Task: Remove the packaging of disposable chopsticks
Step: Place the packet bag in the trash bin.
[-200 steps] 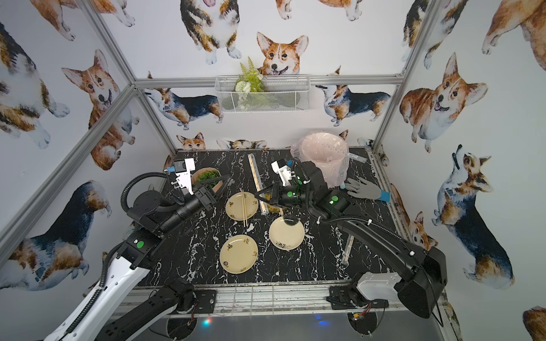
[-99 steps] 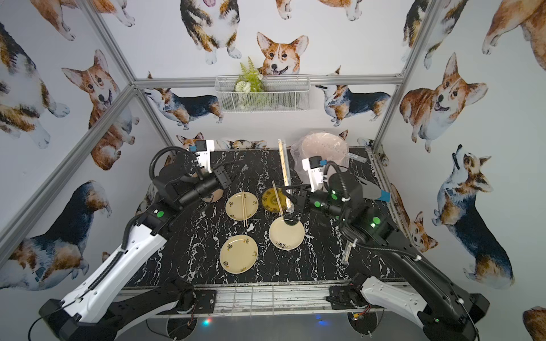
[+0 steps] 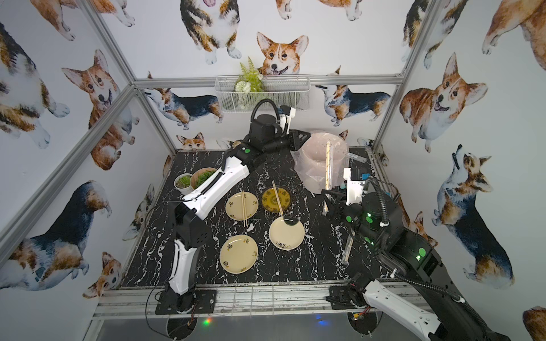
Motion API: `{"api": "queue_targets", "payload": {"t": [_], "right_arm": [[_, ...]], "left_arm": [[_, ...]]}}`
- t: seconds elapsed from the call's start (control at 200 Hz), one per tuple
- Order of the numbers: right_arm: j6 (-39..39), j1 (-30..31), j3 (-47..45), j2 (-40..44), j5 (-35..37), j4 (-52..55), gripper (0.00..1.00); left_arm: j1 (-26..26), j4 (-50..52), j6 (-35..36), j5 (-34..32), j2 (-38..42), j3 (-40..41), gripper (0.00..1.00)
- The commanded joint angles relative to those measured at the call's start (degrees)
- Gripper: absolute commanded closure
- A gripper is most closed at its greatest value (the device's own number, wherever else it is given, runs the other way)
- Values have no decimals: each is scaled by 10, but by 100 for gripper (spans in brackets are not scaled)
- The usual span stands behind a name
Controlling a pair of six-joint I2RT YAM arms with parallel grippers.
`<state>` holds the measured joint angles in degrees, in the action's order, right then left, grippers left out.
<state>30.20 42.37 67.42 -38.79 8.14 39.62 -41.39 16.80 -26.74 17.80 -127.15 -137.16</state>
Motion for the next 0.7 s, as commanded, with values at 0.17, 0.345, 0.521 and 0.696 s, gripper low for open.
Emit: {"api": "queue_targets", "payload": {"t": [0.17, 0.345, 0.521, 0.696], "right_arm": [[-2, 1, -4, 20, 26, 29, 100], [3, 1, -16, 9, 10, 13, 100], [8, 1, -20, -1, 0, 1, 100], [13, 1, -19, -7, -5, -2, 100]], "left_arm": [[-5, 162, 72, -38, -84, -108, 26], [-6, 120, 69, -8, -66, -54, 22], [-13, 146, 85, 2, -83, -74, 19], [-13, 92, 76, -15, -57, -63, 20]]}}
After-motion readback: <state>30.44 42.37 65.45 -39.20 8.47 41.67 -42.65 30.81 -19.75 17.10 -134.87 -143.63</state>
